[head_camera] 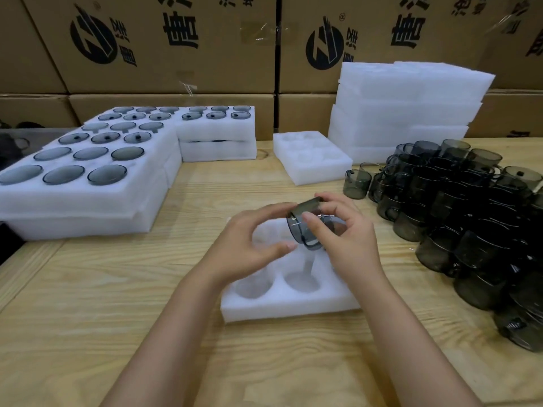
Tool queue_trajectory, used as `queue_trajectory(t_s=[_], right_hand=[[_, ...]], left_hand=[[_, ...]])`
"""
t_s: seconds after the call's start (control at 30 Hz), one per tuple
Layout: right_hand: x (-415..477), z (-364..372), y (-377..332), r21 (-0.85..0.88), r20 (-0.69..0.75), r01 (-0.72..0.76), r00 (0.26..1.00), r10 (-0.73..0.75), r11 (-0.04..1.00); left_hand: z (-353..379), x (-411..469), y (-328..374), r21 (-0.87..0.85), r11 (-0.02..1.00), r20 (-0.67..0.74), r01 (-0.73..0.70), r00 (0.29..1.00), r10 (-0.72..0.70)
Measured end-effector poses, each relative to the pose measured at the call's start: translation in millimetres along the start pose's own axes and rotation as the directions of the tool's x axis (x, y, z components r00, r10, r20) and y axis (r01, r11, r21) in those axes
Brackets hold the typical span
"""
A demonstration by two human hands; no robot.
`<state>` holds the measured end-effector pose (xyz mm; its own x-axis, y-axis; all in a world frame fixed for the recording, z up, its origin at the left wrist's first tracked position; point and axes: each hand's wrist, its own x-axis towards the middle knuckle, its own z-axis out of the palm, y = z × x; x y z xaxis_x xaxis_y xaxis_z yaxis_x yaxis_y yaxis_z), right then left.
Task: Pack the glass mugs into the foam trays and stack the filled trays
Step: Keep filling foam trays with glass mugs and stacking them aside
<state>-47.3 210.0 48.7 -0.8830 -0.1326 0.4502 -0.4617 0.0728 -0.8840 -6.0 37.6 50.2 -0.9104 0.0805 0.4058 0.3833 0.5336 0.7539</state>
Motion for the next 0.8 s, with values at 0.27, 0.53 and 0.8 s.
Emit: queue_trajectory(t_s=[0.27, 0.53, 0.8], right_hand=[[-1, 1, 3, 0.043, 0.159, -0.051, 0.986, 0.043, 0.998], [13, 2, 11, -0.083, 0.162, -0.081, 0.982, 0.093, 0.993], [33, -1, -1, -0.474, 0.409, 0.044, 0.895, 0.176, 0.879]], left_hand=[[1, 3, -10, -0.011, 0.995, -0.012, 0.098, 0.995, -0.098], [1, 2, -21, 0.045, 0.977, -0.075, 0.207, 0.976, -0.203], [0, 1, -14, 0.009, 0.988, -0.015, 0.151, 0.988, -0.151]])
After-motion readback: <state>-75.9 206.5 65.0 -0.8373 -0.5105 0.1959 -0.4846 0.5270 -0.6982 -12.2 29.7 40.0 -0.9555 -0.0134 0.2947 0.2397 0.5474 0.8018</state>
